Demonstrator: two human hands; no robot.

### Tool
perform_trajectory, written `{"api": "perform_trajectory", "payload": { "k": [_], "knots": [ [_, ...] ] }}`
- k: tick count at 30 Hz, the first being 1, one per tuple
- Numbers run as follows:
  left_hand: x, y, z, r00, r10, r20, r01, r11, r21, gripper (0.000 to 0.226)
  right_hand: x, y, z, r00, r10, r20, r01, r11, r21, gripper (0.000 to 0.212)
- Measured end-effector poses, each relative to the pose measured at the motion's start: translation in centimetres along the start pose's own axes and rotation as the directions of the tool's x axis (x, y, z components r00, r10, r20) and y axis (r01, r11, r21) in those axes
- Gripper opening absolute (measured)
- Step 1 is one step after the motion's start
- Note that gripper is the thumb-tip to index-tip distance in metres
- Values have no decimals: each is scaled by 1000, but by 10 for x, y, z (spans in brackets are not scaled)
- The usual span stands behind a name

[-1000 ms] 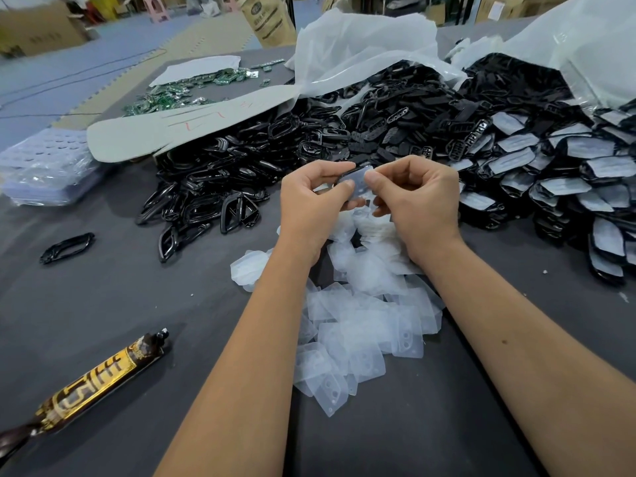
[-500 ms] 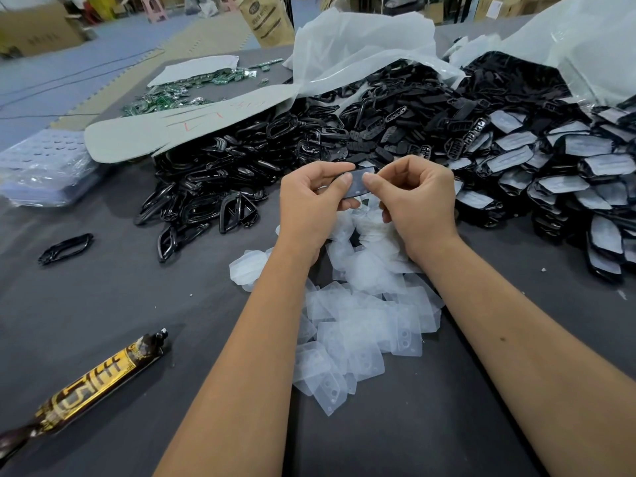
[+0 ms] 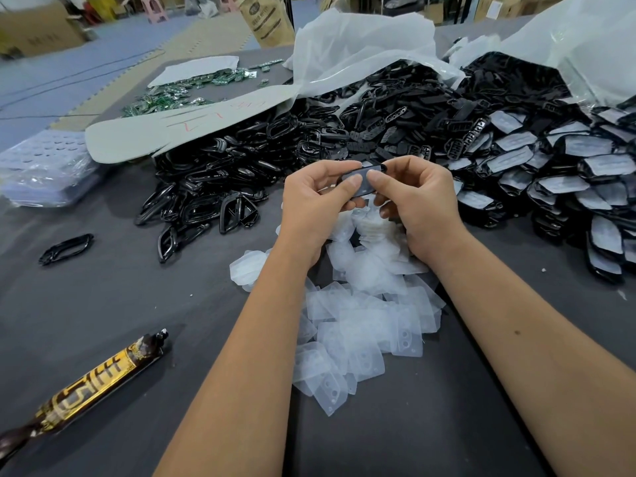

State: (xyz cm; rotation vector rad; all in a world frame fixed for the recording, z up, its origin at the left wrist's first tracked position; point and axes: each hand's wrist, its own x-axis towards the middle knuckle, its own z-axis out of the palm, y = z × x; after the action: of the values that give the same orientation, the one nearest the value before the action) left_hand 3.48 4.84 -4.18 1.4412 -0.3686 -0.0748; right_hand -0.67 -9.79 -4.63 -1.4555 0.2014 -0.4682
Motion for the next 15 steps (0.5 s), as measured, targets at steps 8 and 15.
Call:
{"api": "perform_trajectory", "payload": {
  "k": [8,15],
  "knots": [
    [0,-2,0,999,21,34,-22,1000,17,21,0,-2,-2,998,37,53,-38,999,13,10],
    [3,-3,4,1000,3,18,-2,999,-47,28,-1,-2,1,999,33,11,-34,999,31,9]
  ]
}}
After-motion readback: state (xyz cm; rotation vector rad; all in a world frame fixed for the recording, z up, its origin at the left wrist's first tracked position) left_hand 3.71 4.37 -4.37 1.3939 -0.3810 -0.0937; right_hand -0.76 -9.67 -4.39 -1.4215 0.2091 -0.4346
